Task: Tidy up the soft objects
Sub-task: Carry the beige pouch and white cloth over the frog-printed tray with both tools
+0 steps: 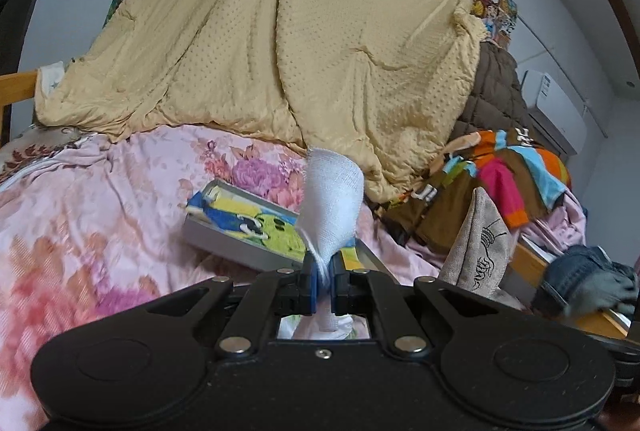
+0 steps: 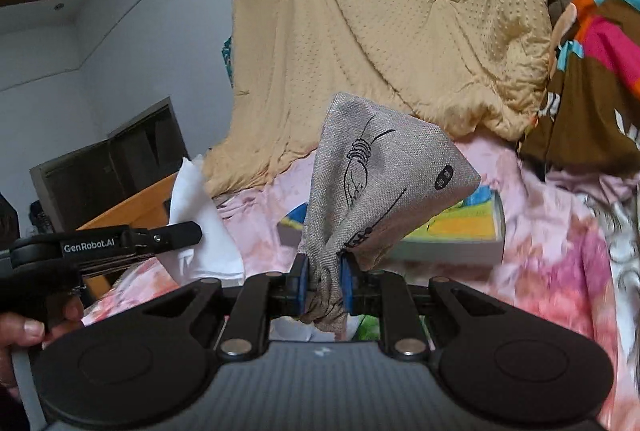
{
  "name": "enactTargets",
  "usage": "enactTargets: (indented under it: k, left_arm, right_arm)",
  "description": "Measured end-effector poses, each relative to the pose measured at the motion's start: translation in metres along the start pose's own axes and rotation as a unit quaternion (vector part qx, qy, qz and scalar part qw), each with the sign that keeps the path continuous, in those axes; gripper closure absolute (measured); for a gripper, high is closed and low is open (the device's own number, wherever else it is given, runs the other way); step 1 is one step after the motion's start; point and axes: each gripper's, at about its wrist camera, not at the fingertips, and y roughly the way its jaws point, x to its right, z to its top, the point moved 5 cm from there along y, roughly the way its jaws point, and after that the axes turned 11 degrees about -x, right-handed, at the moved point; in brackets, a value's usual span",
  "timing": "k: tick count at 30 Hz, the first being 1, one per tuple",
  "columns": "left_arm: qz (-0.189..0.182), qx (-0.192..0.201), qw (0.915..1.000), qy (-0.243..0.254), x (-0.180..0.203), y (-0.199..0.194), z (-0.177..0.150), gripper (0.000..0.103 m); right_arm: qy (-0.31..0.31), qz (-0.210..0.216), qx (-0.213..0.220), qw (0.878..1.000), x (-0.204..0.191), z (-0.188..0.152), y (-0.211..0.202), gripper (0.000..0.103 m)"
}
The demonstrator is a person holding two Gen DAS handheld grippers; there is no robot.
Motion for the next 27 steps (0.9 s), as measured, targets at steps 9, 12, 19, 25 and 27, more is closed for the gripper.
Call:
enactTargets:
  k: [9,12,19,25,27]
  left_arm:
    - [0.015,0.015,0.9996,0.016,-0.007,0.113,0.061,0.098]
    - [0.026,0.017,0.9994,0.016,-0.015,0.154,0.076,0.098]
    - [0.054,0.003,0.9984,-0.016,-0.052,0.222,0.084,0.098]
    - [0.070,-0.036,0.9969,-0.011,-0.067,0.244,0.063,0.098]
    - [0.073,-0.051,0.9960,-0.009,-0.069,0.247,0.054,0.098]
  right_arm:
    - [0.036,-0.024,0.049,0.998,0.048,0.062,0.097,0.084]
    - [0.055,-0.036,0.048,0.997,0.072,0.075,0.127,0.084]
    - [0.072,-0.070,0.030,0.994,0.118,0.079,0.175,0.084]
    - [0.051,-0.085,-0.042,0.994,0.133,0.065,0.205,0.084]
    - [0.042,-0.090,-0.068,0.993,0.133,0.060,0.213,0.084]
